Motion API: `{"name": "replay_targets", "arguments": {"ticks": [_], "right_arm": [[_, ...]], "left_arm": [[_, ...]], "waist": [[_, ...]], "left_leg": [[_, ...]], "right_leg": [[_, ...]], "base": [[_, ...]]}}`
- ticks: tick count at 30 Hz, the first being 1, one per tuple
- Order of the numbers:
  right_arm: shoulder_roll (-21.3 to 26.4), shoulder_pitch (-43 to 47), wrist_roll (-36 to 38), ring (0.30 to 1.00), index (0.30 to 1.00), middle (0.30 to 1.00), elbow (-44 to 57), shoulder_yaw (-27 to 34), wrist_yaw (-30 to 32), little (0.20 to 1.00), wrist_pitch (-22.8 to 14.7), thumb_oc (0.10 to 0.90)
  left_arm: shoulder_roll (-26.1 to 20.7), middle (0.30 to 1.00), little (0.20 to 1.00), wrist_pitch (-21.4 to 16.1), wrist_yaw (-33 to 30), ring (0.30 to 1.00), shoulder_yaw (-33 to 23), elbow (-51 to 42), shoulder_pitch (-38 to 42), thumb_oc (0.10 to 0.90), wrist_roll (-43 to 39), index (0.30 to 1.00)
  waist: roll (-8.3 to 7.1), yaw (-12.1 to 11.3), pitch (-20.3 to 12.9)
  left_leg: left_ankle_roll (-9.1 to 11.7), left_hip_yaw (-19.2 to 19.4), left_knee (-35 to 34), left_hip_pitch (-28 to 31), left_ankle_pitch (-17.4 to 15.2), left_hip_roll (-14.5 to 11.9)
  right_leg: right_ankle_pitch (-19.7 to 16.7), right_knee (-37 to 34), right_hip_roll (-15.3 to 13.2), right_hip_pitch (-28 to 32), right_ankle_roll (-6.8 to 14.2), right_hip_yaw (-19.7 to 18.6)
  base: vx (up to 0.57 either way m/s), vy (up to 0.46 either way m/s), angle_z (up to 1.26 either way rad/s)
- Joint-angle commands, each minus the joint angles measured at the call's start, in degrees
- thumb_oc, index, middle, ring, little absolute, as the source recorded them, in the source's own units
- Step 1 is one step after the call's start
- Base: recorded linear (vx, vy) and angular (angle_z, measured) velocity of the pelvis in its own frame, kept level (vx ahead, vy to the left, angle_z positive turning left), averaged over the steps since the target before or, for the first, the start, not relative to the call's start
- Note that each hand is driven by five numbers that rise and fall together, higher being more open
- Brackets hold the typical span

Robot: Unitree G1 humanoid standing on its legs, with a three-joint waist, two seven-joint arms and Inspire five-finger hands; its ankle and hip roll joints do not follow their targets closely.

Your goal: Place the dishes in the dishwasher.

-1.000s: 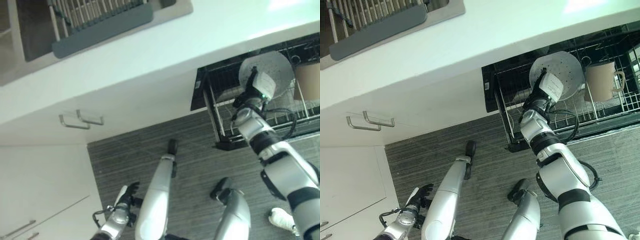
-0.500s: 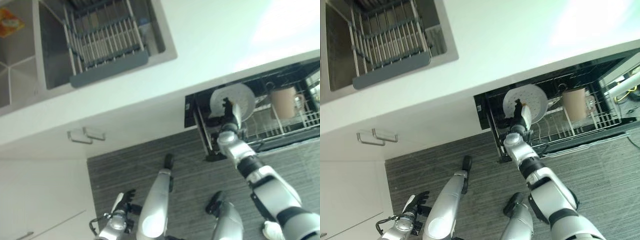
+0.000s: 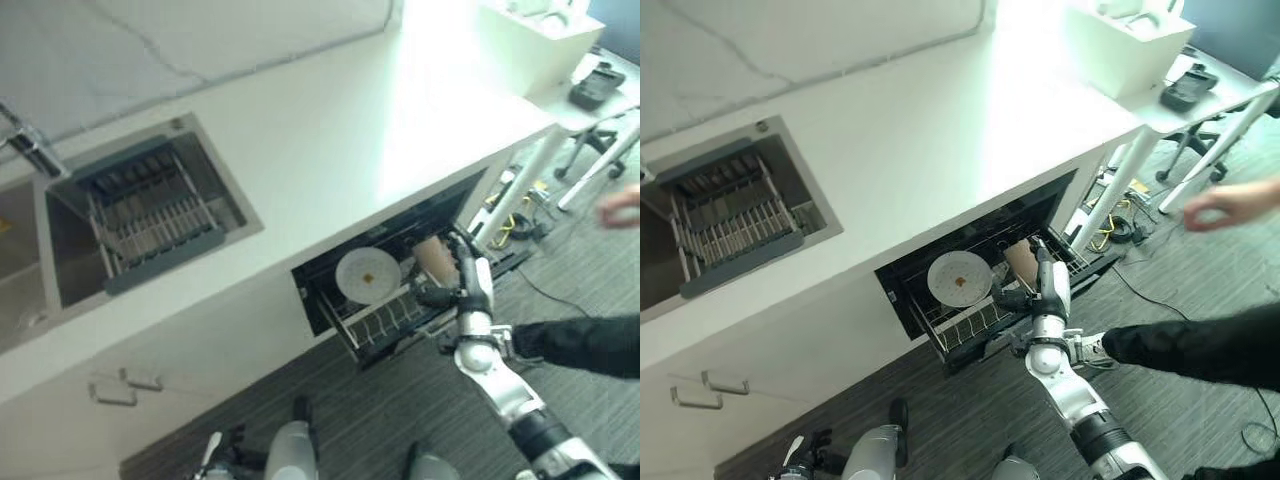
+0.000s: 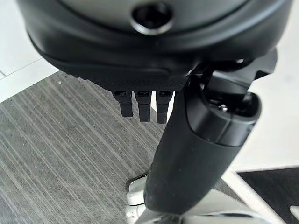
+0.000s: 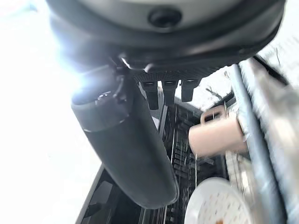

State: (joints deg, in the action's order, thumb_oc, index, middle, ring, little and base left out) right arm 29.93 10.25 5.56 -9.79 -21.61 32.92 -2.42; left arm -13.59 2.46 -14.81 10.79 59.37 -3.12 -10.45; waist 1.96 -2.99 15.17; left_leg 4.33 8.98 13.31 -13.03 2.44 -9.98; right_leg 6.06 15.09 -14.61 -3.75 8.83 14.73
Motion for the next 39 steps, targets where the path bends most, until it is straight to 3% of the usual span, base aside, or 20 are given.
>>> {"name": "replay_targets", "arguments": {"ticks": [1, 5, 12, 16, 19, 25, 39], "right_arm": [[1.7, 4.0, -1.3, 0.900, 0.900, 0.900, 10.0, 6.8, -0.3, 0.900, -14.6, 0.800], [2.4, -1.0, 4.6, 0.900, 0.900, 0.900, 14.5, 11.0, -8.7, 0.900, -19.6, 0.800], [-0.5, -6.9, 9.9, 0.900, 0.900, 0.900, 19.0, 11.7, -19.5, 0.900, -21.4, 0.800], [-1.6, -8.1, 12.3, 0.900, 0.900, 0.900, 20.2, 9.7, -23.9, 0.900, -22.7, 0.800], [-1.6, -8.0, 12.4, 0.900, 0.900, 0.900, 21.7, 8.2, -24.6, 0.900, -22.7, 0.800], [-1.7, -8.0, 13.2, 0.900, 0.900, 0.900, 22.5, 6.7, -22.6, 0.900, -22.6, 0.800], [-1.6, -8.6, 14.6, 0.900, 0.900, 0.900, 23.7, 5.7, -22.3, 0.900, -23.4, 0.800]], "left_arm": [[0.3, 0.900, 0.900, -1.1, -0.9, 0.900, -0.3, -0.7, 0.9, 0.800, -2.1, 0.900], [0.3, 0.900, 0.900, 1.4, 0.7, 0.900, -1.4, -0.1, -0.1, 0.800, -2.1, 0.900], [2.8, 0.900, 0.900, 5.2, 6.5, 0.900, -3.7, 1.2, -1.6, 0.800, -6.3, 0.900], [3.0, 0.900, 0.900, 6.4, 9.0, 0.900, -2.2, 2.0, -1.6, 0.800, -1.3, 0.900], [2.8, 0.900, 0.900, 7.0, 9.9, 0.900, 0.0, 1.9, -1.5, 0.800, 0.7, 0.900], [3.9, 0.900, 0.900, 8.6, 9.1, 0.900, -0.9, 3.2, -2.4, 0.800, -6.3, 0.900], [4.2, 0.900, 0.900, 11.0, 11.2, 0.900, -0.6, 4.8, -2.4, 0.800, -4.4, 0.900]], "waist": [[-1.14, -0.7, -1.2], [-1.24, 1.4, -2.6], [-1.34, 3.2, -3.6], [-1.40, 3.7, -3.8], [-1.24, 3.9, -3.8], [-1.40, 3.6, -3.9], [-1.66, 3.6, -4.6]], "left_leg": [[-1.5, 2.2, 3.9, 3.1, -9.1, 0.8], [-1.5, 3.0, 3.9, 4.5, -10.2, 1.0], [-1.7, 3.9, 3.9, 6.1, -11.2, 0.7], [-1.8, 4.5, 3.9, 6.6, -11.4, 0.6], [-1.8, 4.7, 3.9, 6.7, -11.6, 0.5], [-1.9, 4.9, 3.9, 7.2, -12.0, 0.5], [-1.8, 4.4, 3.9, 7.9, -12.5, 0.5]], "right_leg": [[-0.3, 2.1, -0.2, -2.3, -0.1, 3.8], [0.0, 2.1, 0.4, -2.4, -0.1, 2.6], [1.0, 2.1, 0.9, -0.9, -0.5, 2.9], [0.9, 2.1, 0.6, -0.9, -0.4, 3.1], [0.9, 2.1, 0.5, -1.1, -0.2, 2.9], [1.1, 2.1, 0.3, -0.7, -0.1, 3.2], [1.5, 2.1, 0.6, -0.3, 0.0, 2.7]], "base": [[0.01, -0.061, -0.22], [0.04, -0.047, -0.17], [0.03, -0.024, -0.05], [0.00, 0.000, 0.00], [0.00, 0.000, 0.00], [0.02, -0.003, -0.03], [0.02, -0.003, 0.00]]}}
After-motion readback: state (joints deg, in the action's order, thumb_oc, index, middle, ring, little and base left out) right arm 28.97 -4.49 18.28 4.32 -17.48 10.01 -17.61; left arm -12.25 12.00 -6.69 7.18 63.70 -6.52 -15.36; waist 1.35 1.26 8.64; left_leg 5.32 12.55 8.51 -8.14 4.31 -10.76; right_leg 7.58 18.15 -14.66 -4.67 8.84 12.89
